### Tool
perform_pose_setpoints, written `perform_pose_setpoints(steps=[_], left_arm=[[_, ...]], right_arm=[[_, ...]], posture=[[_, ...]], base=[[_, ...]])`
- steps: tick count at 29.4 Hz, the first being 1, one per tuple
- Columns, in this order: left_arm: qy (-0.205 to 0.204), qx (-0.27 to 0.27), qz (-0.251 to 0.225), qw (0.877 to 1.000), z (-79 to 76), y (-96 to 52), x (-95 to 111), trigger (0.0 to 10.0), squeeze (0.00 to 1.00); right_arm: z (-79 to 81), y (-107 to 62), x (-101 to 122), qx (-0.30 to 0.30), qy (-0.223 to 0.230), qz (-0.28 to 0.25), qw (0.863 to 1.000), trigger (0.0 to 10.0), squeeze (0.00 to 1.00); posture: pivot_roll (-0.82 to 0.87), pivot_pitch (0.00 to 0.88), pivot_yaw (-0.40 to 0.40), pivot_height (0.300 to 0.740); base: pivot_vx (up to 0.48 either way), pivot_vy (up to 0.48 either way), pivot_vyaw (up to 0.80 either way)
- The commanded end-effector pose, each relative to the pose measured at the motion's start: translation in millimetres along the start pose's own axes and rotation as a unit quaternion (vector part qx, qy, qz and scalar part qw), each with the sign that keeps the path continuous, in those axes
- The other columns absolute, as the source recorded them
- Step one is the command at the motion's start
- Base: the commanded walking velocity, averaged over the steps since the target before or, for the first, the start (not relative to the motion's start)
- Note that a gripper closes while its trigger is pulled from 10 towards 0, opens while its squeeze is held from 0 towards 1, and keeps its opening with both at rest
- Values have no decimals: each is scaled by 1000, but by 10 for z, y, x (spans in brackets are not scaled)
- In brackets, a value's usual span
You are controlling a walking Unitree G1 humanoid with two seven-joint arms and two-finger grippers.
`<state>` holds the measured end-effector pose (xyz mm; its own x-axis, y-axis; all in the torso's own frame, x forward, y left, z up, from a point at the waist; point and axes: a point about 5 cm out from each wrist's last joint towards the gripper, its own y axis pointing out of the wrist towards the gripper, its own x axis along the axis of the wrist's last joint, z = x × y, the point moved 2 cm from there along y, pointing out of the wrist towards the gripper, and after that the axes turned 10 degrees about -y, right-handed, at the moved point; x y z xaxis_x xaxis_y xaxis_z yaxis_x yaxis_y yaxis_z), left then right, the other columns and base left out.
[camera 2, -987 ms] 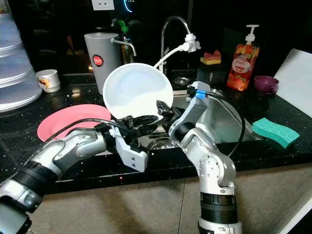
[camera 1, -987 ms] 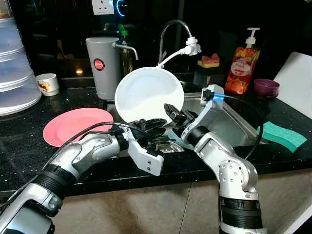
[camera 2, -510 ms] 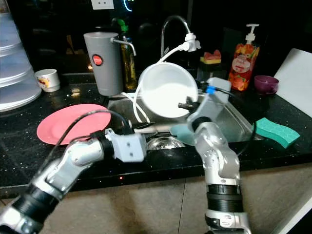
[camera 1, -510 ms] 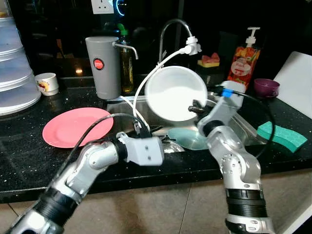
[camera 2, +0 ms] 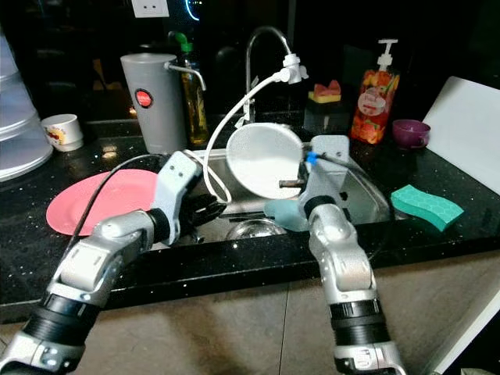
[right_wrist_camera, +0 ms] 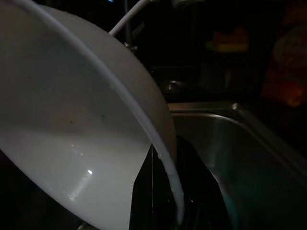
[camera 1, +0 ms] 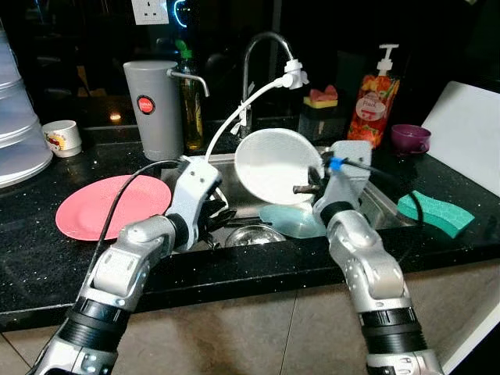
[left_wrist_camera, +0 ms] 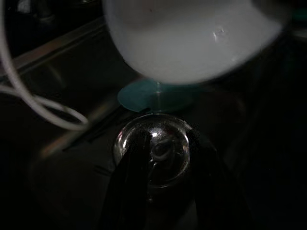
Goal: Kitchen organization
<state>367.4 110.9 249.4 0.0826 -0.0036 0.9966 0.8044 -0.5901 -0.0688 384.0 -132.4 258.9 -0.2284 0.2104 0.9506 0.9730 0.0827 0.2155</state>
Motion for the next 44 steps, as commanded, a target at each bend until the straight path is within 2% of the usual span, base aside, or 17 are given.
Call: perform_pose_setpoints(steps=[1, 12, 14, 16, 19, 20, 21, 22, 23, 26, 27, 34, 36, 37, 38, 42, 44], left_arm=[[-45, 16, 9, 999, 45, 17, 40, 10000, 0], [-92, 51, 34, 994, 24, 24, 113, 10000, 0], [-99, 53, 36, 993, -9, 2, 151, 10000, 0], [-99, 53, 36, 993, -9, 2, 151, 10000, 0], [-99, 56, 41, 993, -18, -11, 163, 10000, 0], [-100, 58, 43, 992, -20, -13, 166, 10000, 0], [-104, 59, 46, 992, -24, -12, 167, 10000, 0], [-104, 59, 46, 992, -24, -12, 167, 10000, 0], [-113, 56, 44, 991, -38, -5, 169, 10000, 0], [-120, 53, 42, 990, -50, -4, 172, 10000, 0], [-122, 53, 41, 990, -57, -8, 179, 10000, 0], [-130, 60, 39, 989, -49, -30, 203, 10000, 0], [-121, 78, 36, 989, -17, -36, 219, 10000, 0], [-116, 85, 34, 989, -4, -39, 229, 10000, 0], [-110, 94, 26, 989, 20, -45, 253, 10000, 0], [-117, 114, 14, 986, 88, -62, 283, 10000, 0], [-129, 140, -17, 982, 211, -99, 344, 10000, 0]], right_arm=[[80, 25, -107, 14, -38, 10, 999, 10000, 0], [229, 262, -353, 45, -98, 68, 992, 10000, 0], [272, 360, -330, 69, -169, 79, 980, 10000, 0], [272, 360, -330, 69, -169, 79, 980, 10000, 0], [300, 391, -295, 91, -216, 74, 969, 10000, 0], [312, 399, -295, 102, -231, 74, 965, 10000, 43], [324, 404, -313, 118, -253, 76, 957, 10000, 494], [324, 404, -313, 118, -253, 76, 957, 10000, 494], [338, 401, -361, 153, -273, 88, 946, 10000, 663], [335, 413, -388, 179, -278, 98, 939, 10000, 678], [286, 445, -383, 183, -282, 103, 936, 10000, 1000], [221, 516, -255, 182, -288, 90, 936, 10000, 1000], [201, 560, -103, 174, -273, 64, 944, 10000, 1000], [197, 576, -30, 171, -264, 50, 948, 10000, 722], [200, 592, 79, 172, -260, 28, 950, 10000, 0], [237, 591, 241, 189, -254, -7, 949, 10000, 0], [272, 558, 400, 206, -238, -45, 948, 10000, 0]], posture=[[42, 87, -26, 740], [56, 100, -34, 740], [68, 102, -37, 740], [68, 102, -37, 740], [67, 105, -37, 740], [66, 105, -35, 740], [66, 105, -35, 740], [66, 105, -35, 740], [66, 105, -35, 740], [58, 105, -31, 740], [59, 102, -34, 740], [60, 100, -37, 740], [60, 100, -37, 740], [60, 102, -35, 740], [59, 102, -33, 740], [56, 104, -29, 740], [55, 105, -29, 740]], base=[[0, 0, 0], [0, 0, 0], [0, 0, 0], [0, 0, 0], [0, 0, 0], [0, 0, 0], [0, 0, 0], [0, 0, 0], [0, 0, 0], [0, 0, 0], [0, 0, 0], [0, 0, 0], [0, 0, 0], [0, 0, 0], [0, 0, 0], [0, 0, 0], [0, 0, 0]])
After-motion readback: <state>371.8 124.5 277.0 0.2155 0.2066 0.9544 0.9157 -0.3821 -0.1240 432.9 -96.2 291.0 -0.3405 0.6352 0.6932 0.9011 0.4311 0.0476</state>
